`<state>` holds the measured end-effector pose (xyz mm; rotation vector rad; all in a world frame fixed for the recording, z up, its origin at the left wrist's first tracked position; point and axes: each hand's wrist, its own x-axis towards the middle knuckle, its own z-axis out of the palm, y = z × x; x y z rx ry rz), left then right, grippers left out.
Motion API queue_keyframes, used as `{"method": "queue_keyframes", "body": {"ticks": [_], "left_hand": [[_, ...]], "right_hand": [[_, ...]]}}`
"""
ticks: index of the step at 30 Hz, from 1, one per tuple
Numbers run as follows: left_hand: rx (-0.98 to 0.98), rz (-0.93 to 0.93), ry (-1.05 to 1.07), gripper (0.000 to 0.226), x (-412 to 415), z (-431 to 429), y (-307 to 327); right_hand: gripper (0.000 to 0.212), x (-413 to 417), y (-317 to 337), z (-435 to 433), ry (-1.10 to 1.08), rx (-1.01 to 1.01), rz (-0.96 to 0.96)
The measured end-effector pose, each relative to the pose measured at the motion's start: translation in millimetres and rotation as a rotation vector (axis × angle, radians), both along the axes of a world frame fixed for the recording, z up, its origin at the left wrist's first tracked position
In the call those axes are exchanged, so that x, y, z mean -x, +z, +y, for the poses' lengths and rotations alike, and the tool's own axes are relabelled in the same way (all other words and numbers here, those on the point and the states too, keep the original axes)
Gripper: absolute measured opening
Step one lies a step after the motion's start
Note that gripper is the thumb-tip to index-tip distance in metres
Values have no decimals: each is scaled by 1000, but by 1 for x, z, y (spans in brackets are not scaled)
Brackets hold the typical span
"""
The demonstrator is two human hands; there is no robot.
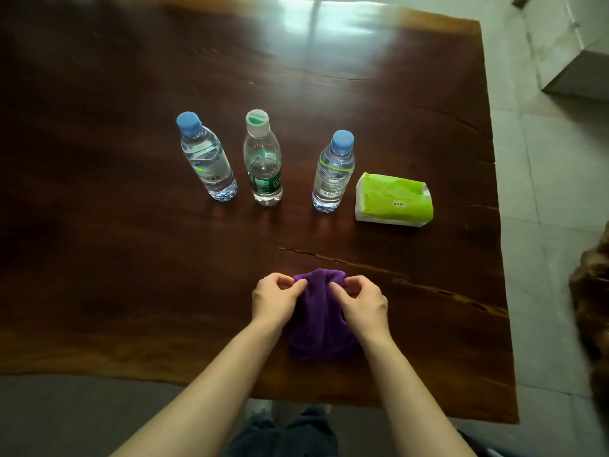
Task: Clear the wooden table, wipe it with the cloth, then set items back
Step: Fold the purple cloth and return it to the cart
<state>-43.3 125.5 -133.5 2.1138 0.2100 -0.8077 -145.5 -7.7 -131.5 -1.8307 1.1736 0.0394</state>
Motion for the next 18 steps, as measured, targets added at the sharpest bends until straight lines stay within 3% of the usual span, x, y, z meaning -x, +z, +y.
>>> {"method": "queue_keyframes", "body": {"ticks": [4, 9, 12, 15, 18], "left_hand": [[12, 8, 12, 15, 3, 3, 8], [144, -13, 49, 11, 7, 15, 29], [229, -63, 47, 12, 10, 24, 41], [360, -29, 39, 25, 14, 30, 57], [469, 21, 5, 37, 20, 36, 69]], "right_hand": [[16, -2, 3, -1, -23, -18, -22], [15, 11, 15, -6, -163, -220, -161], [28, 27, 27, -6, -221, -383, -280], [58, 43, 47, -5, -234, -614, -404], [50, 59, 65, -3, -172, -570, -450]]}}
